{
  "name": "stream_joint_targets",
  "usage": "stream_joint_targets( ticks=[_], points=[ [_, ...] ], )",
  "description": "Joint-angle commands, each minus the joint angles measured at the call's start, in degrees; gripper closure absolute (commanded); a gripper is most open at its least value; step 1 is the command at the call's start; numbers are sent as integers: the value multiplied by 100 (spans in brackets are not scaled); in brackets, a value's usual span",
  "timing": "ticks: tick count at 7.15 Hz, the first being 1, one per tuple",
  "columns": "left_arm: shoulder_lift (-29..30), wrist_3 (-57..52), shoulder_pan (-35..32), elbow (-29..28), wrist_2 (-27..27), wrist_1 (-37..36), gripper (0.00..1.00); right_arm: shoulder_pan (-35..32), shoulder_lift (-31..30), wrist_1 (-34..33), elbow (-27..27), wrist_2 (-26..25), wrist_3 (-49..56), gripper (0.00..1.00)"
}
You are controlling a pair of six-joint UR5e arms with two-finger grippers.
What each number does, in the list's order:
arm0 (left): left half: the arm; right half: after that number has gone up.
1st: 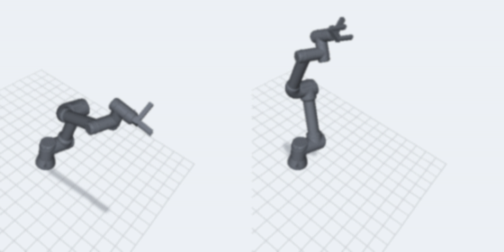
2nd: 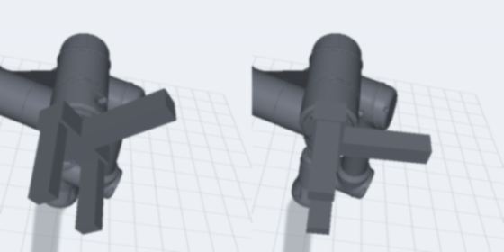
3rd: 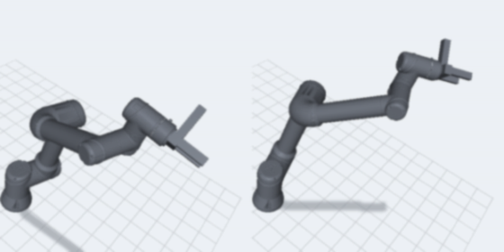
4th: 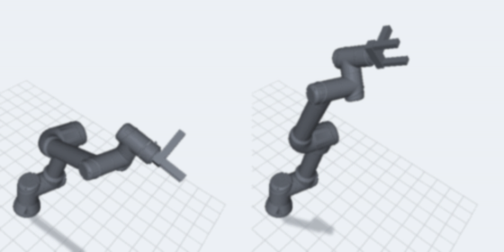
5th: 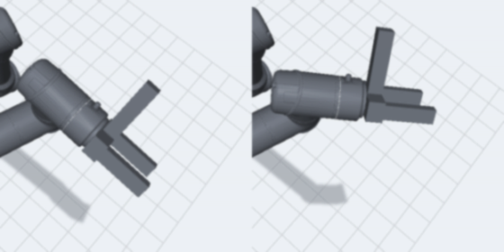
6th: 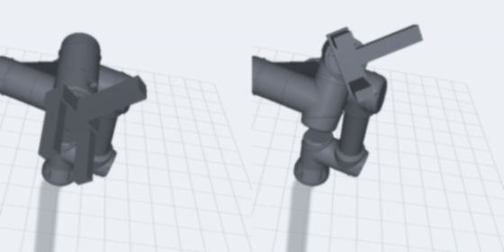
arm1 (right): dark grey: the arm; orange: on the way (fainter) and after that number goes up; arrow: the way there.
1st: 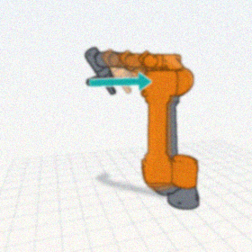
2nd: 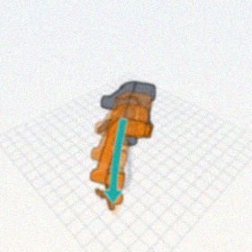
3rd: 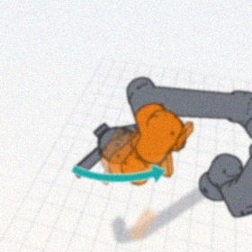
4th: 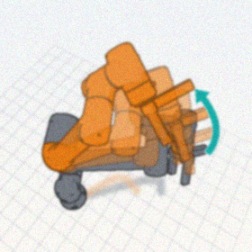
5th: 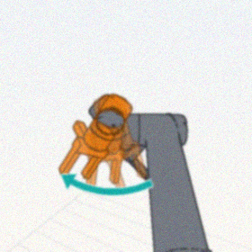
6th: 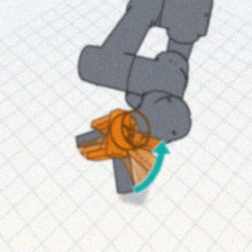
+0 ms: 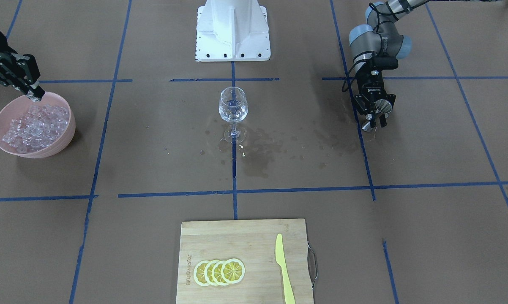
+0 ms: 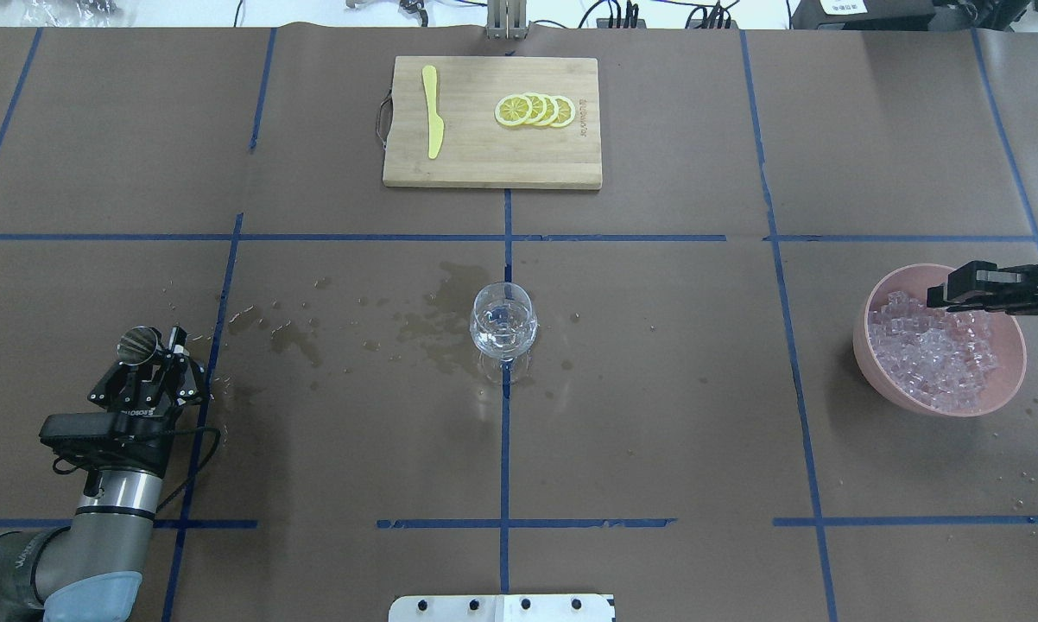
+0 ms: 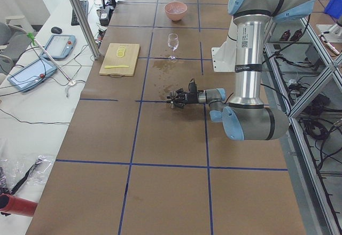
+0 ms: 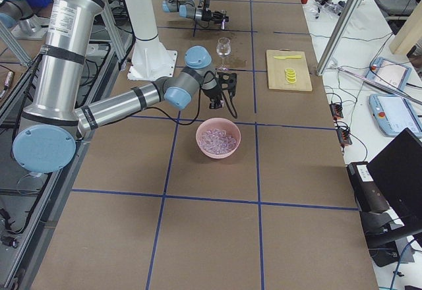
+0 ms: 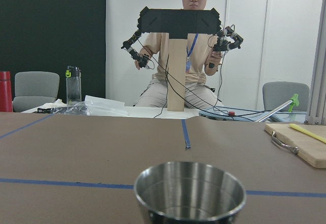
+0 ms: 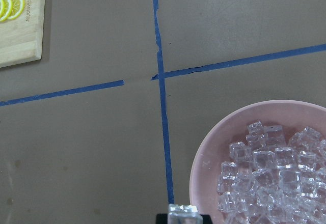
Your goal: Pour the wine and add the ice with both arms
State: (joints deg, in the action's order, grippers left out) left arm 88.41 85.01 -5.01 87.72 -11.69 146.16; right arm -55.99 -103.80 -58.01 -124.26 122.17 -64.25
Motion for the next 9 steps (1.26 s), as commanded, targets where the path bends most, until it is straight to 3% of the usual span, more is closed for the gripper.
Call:
stream_joint_targets(
  ticks=[1, 3, 6, 9],
  points=[
    [-8, -2, 0, 8, 0, 0, 46, 1, 0, 0, -2, 0, 0, 100],
    [-25, -106, -9, 25, -61, 0, 0, 1, 0, 0, -2, 0, 0, 100],
    [-78, -309, -9, 175, -438, 18, 0, 1, 0, 0, -2, -9, 0, 100],
    [-804, -599, -9, 1147, -1219, 26, 0, 1, 0, 9, -2, -18, 0, 100]
  ],
)
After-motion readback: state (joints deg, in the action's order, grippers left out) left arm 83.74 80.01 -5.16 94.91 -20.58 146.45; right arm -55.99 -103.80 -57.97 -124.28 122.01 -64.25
